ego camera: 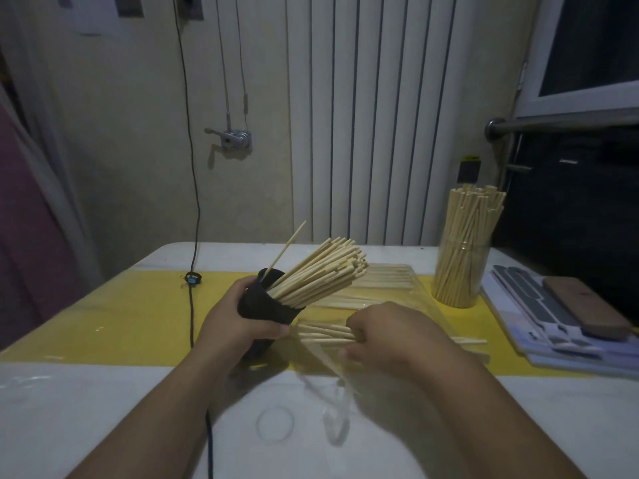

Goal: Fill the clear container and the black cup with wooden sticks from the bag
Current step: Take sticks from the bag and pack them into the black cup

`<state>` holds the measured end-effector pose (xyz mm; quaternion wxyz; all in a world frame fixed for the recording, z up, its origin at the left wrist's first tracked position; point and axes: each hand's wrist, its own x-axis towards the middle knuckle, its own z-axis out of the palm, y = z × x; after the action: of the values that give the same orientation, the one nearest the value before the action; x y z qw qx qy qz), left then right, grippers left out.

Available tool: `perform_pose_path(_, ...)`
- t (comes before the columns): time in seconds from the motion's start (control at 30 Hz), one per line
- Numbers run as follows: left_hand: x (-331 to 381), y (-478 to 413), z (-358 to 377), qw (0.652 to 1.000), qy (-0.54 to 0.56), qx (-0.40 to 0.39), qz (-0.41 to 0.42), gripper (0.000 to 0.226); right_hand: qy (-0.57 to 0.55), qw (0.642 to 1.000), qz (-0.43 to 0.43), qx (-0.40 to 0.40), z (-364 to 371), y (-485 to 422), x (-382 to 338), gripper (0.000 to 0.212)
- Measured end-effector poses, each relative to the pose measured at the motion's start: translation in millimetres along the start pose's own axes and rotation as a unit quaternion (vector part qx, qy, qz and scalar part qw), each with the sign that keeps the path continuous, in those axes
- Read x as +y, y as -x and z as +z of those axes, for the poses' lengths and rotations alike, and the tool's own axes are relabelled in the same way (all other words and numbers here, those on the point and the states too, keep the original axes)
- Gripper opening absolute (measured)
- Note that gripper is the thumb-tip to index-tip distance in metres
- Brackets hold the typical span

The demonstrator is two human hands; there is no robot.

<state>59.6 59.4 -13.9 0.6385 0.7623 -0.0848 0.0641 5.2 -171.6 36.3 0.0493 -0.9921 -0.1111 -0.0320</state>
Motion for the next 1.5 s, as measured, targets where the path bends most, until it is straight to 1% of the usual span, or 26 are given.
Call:
perform_pose_path(0.07,1.4,0.6,0.6,1.000,0.002,0.002,-0.002,0.074,0.010,1.000,-0.001,0.027,-8.0,5.2,-3.0,0.041)
perform_pose_path(0.17,4.6,1.9,1.4,1.000,0.009,0.005,-0.005,0.080,0.018,0.995,-0.012,0.097,-14.8,10.5,-5.8,0.038)
perform_pose_path(0.23,5.9,2.4,1.5,1.000,0.011,0.010,-0.004,0.078,0.034,0.989,-0.028,0.140,-17.4,12.3,-6.3,0.041)
perform_pose_path(0.33,7.0,3.7,2.1,1.000,0.020,0.013,-0.007,0.075,0.038,0.971,-0.057,0.227,-15.0,7.7,-1.7,0.030)
perform_pose_path(0.4,7.5,4.6,2.6,1.000,0.019,0.013,-0.007,0.075,0.054,0.945,-0.080,0.312,-6.8,2.3,3.8,0.031)
perform_pose_path(0.47,7.4,5.0,2.7,1.000,0.017,0.017,-0.007,0.076,0.036,0.907,-0.090,0.410,-2.3,-1.5,6.9,0.034)
perform_pose_path(0.57,7.4,5.3,3.1,1.000,0.013,0.013,-0.007,0.078,0.016,0.860,-0.114,0.498,0.5,-1.6,12.0,0.035)
perform_pose_path(0.63,8.6,6.1,3.3,1.000,0.011,0.011,-0.004,0.077,0.000,0.836,-0.136,0.532,0.7,-0.6,14.0,0.036)
perform_pose_path(0.77,8.3,6.7,3.6,1.000,0.007,0.010,-0.002,0.080,-0.040,0.801,-0.152,0.578,-0.1,-1.7,13.1,0.040)
perform_pose_path(0.87,7.4,6.1,3.5,1.000,0.005,0.011,-0.002,0.082,-0.018,0.780,-0.144,0.609,-1.4,-3.5,15.4,0.034)
perform_pose_path(1.0,7.8,5.9,3.6,1.000,0.000,0.009,-0.002,0.083,-0.001,0.783,-0.124,0.609,-2.3,-2.9,14.6,0.029)
perform_pose_path(1.1,10.3,7.6,4.1,1.000,-0.001,0.004,-0.002,0.079,-0.014,0.791,-0.118,0.601,-3.2,-2.4,10.5,0.039)
perform_pose_path(1.13,10.9,8.2,4.4,1.000,-0.002,0.005,-0.001,0.077,-0.018,0.792,-0.113,0.600,-3.3,-2.0,10.7,0.039)
perform_pose_path(1.2,11.8,8.6,4.8,1.000,-0.006,0.010,0.000,0.075,-0.029,0.792,-0.102,0.601,-1.7,-2.1,13.4,0.027)
perform_pose_path(1.3,12.4,8.7,5.4,1.000,-0.007,0.006,-0.001,0.074,-0.087,0.781,-0.120,0.607,-1.3,-1.3,14.6,0.018)
perform_pose_path(1.37,11.4,8.4,5.3,1.000,-0.010,0.005,0.000,0.075,-0.170,0.755,-0.146,0.617,-4.5,1.2,11.1,0.022)
perform_pose_path(1.4,11.0,8.4,5.2,1.000,-0.011,0.004,0.001,0.076,-0.217,0.742,-0.146,0.617,-7.1,3.4,7.5,0.021)
perform_pose_path(1.43,10.6,8.1,5.4,1.000,-0.011,0.001,0.003,0.077,-0.269,0.733,-0.137,0.610,-10.5,6.0,2.3,0.019)
perform_pose_path(1.5,10.8,8.3,5.9,1.000,-0.014,-0.006,0.008,0.076,-0.389,0.709,-0.089,0.581,-15.2,11.6,-9.4,0.014)
